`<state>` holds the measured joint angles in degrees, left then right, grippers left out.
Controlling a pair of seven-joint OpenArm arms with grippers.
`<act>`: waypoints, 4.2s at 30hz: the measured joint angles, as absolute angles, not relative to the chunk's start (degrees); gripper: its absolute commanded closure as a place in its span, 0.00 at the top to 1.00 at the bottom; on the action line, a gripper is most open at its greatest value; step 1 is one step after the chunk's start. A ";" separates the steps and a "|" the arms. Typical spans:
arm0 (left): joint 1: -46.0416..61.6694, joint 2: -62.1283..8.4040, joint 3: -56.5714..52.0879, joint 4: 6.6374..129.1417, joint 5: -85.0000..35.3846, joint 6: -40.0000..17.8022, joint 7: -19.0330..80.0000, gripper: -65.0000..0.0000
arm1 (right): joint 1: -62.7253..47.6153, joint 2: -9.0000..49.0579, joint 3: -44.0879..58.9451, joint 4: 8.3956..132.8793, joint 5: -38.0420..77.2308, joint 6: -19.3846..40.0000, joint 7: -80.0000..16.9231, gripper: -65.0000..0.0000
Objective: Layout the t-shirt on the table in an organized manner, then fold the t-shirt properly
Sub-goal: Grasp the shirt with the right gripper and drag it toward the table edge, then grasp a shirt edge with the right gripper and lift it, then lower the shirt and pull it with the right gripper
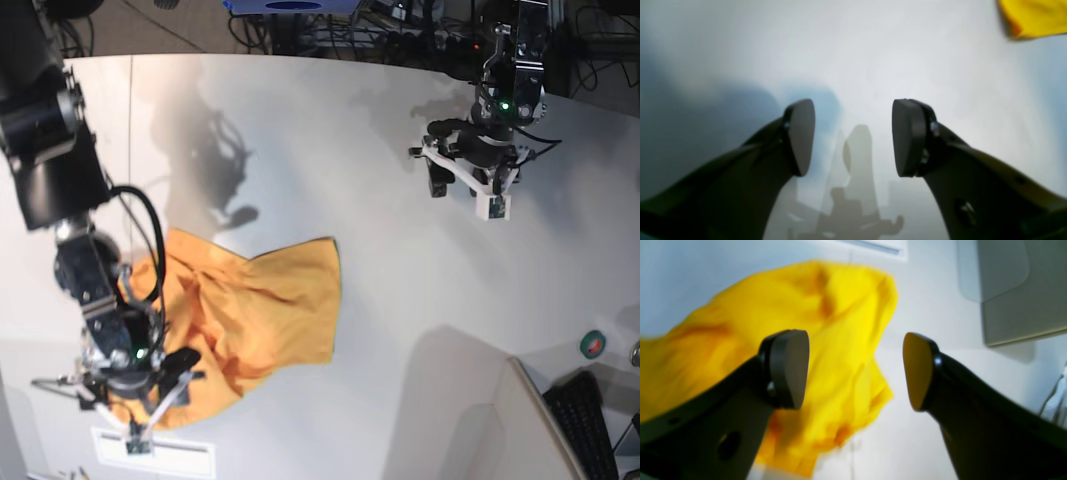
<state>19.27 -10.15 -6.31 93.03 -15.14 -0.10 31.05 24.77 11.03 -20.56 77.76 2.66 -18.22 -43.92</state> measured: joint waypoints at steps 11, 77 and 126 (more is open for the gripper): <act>24.60 -10.37 -14.55 93.17 -14.98 0.36 22.35 0.54 | 9.78 5.41 -43.88 84.95 2.79 -17.91 -45.12 0.67; 25.87 -9.72 -23.70 94.30 -14.90 -11.03 21.17 0.54 | 4.93 -6.66 -43.22 64.51 -13.61 -2.28 -33.63 1.00; 23.64 -9.52 -23.88 89.95 -14.55 -11.38 21.21 0.54 | 25.58 12.62 -15.46 88.12 -14.31 -0.91 -34.28 0.00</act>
